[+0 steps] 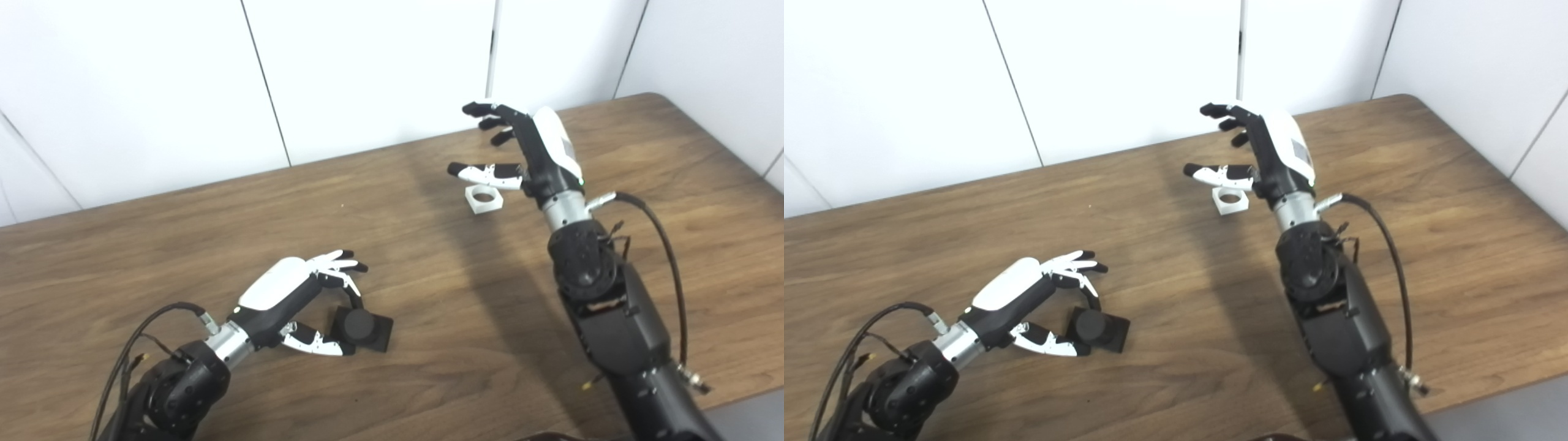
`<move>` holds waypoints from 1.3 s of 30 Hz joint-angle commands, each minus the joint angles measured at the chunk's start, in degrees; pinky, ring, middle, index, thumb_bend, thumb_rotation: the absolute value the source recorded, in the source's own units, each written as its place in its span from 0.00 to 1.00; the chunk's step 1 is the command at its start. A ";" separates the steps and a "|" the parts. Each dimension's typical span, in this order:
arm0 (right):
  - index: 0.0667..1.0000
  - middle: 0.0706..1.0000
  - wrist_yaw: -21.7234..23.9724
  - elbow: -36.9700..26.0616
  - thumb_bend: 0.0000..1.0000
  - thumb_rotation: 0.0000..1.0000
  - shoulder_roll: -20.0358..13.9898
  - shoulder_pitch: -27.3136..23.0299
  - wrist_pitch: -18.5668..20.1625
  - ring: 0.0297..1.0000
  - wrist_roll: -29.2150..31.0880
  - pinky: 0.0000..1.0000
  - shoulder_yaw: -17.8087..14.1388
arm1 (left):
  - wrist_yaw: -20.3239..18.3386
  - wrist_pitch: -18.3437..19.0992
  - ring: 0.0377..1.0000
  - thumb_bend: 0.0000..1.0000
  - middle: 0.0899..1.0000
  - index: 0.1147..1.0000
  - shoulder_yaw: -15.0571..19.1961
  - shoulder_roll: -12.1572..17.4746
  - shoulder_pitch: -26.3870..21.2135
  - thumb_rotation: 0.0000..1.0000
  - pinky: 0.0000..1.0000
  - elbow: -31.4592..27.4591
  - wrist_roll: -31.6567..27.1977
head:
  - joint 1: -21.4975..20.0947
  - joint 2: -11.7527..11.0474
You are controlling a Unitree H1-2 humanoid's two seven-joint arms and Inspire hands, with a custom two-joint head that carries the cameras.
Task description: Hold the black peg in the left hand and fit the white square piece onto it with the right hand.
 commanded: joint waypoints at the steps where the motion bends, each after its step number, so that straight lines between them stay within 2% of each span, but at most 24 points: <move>1: 0.70 0.79 1.44 0.37 0.70 0.22 -2.50 -4.24 0.58 0.78 -1.63 0.64 0.64 | -1.81 -0.64 0.96 0.52 0.86 0.42 -0.88 0.62 0.90 0.07 0.93 1.00 1.58 | -0.03 0.02; 4: 0.71 0.82 5.41 2.85 0.70 0.26 -5.81 -6.61 2.70 0.80 -3.68 0.64 2.86 | -1.82 -0.85 0.96 0.52 0.86 0.42 -0.79 0.76 0.93 0.07 0.93 1.04 1.51 | 0.01 -0.20; 11: 0.73 0.87 12.19 10.23 0.71 0.30 -11.73 -11.98 1.55 0.86 -4.51 0.72 7.40 | -1.86 -0.86 0.96 0.52 0.86 0.42 -0.65 0.88 1.03 0.07 0.92 0.96 1.50 | 0.53 -0.35; 17: 0.77 0.95 19.94 15.36 0.68 0.38 -15.54 -16.33 1.15 0.97 -3.99 0.92 11.38 | -1.74 -0.45 0.96 0.52 0.86 0.42 -0.33 0.94 1.32 0.07 0.93 0.60 1.70 | 0.63 -0.18; 21: 0.79 0.97 22.94 17.22 0.71 0.43 -16.77 -18.02 1.25 1.00 -3.92 0.99 12.77 | -1.76 -0.12 0.95 0.52 0.86 0.42 -0.19 1.04 1.45 0.07 0.93 0.45 2.04 | 0.60 -0.02; 24: 0.80 0.98 24.60 18.93 0.77 0.50 -17.43 -19.07 0.68 1.00 -3.74 0.99 13.78 | -1.83 0.45 0.95 0.52 0.86 0.42 -0.14 1.17 1.54 0.07 0.93 -0.09 2.50 | 0.76 0.05; 31: 0.81 0.98 27.73 22.21 0.84 0.59 -18.20 -20.58 0.23 1.00 -4.77 1.00 17.01 | -2.17 1.06 0.95 0.52 0.85 0.42 -0.16 1.25 1.49 0.07 0.91 -0.60 2.80 | 1.17 0.28; 35: 0.81 0.98 28.80 23.11 0.88 0.68 -18.62 -20.43 -0.87 1.00 -4.64 1.00 18.25 | -2.13 0.94 0.94 0.52 0.85 0.42 -0.21 1.22 1.50 0.07 0.92 -0.51 2.74 | 1.19 0.36; 39: 0.81 0.98 30.18 23.46 0.93 0.71 -18.75 -20.11 -0.94 1.00 -4.15 1.00 18.69 | -2.27 1.39 0.94 0.52 0.85 0.42 -0.17 1.15 1.58 0.07 0.92 -0.89 2.71 | 1.29 0.59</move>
